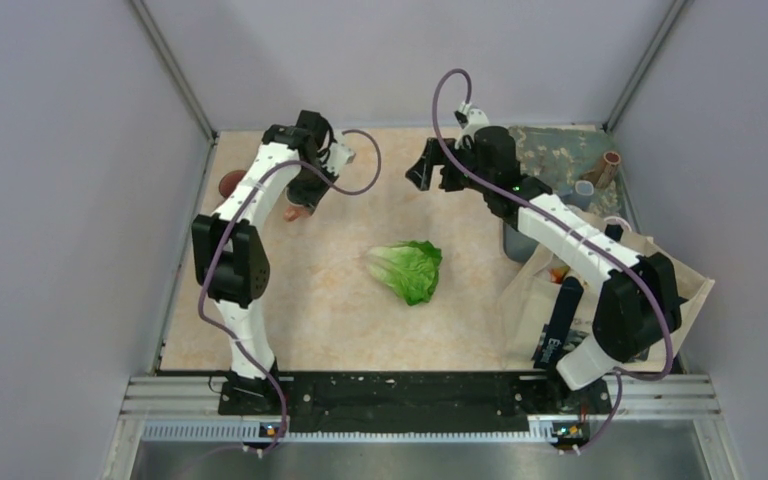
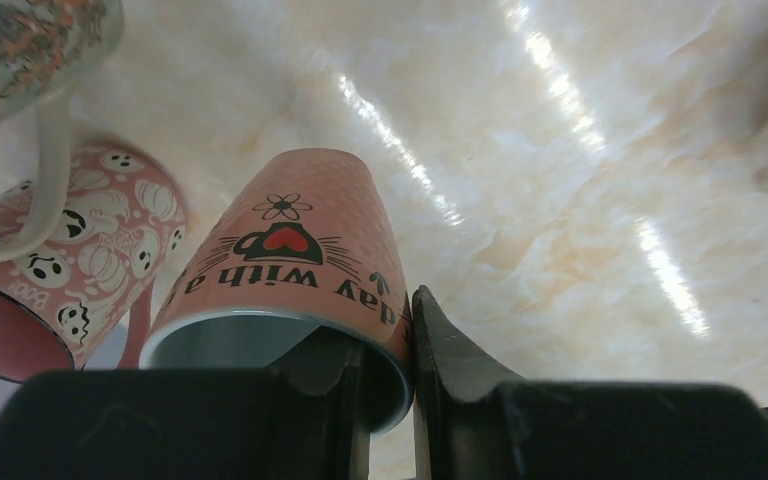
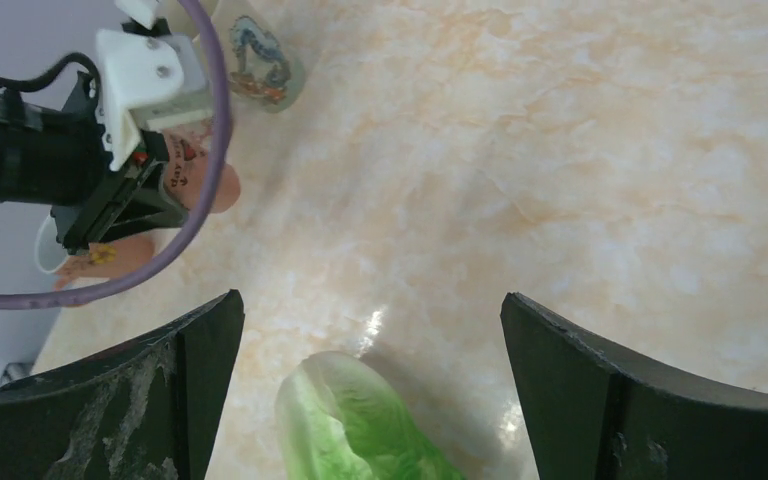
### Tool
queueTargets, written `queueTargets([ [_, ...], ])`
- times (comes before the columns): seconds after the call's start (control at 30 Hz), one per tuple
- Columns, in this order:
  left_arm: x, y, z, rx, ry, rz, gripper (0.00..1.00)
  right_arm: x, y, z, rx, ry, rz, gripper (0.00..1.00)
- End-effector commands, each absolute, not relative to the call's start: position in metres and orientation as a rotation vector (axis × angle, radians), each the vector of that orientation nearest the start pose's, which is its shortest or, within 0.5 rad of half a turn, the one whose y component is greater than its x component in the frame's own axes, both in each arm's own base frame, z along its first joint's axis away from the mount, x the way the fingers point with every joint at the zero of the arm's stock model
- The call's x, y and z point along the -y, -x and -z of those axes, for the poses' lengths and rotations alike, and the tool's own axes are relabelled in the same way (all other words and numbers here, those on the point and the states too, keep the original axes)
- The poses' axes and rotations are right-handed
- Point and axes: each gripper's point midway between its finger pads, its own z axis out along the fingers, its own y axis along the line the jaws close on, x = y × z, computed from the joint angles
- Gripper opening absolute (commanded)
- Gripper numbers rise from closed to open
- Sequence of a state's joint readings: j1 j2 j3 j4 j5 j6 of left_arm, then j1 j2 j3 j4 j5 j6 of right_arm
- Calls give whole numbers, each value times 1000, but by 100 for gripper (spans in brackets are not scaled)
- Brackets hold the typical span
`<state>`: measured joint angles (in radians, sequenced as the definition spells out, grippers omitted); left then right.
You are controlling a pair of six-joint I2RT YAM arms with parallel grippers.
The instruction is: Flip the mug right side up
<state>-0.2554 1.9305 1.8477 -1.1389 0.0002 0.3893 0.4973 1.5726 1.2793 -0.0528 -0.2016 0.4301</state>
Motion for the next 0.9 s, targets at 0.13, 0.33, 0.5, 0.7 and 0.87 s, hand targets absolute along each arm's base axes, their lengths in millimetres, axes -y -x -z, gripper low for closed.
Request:
queueTargets([
  [0.13,34,-420,-116,-2732,-979,-268,0,-248,-406,-299,-1879,261,-587,99],
  [0.33,23,-425,-87,-2783,-990,-179,0,-205,-418,-298,-1903,203,-320,99],
  [0.5,21,-427,-77,-2792,-990,-117,1,-147,-435,-310,-1916,61,-108,99],
  [0.7,15,-429,-77,-2785,-960,-105,32,-67,-447,-306,-1948,-133,40,99],
  [0.87,25,-426,-98,-2747,-938,-25,53,6,-448,-288,-1997,-293,121,99],
])
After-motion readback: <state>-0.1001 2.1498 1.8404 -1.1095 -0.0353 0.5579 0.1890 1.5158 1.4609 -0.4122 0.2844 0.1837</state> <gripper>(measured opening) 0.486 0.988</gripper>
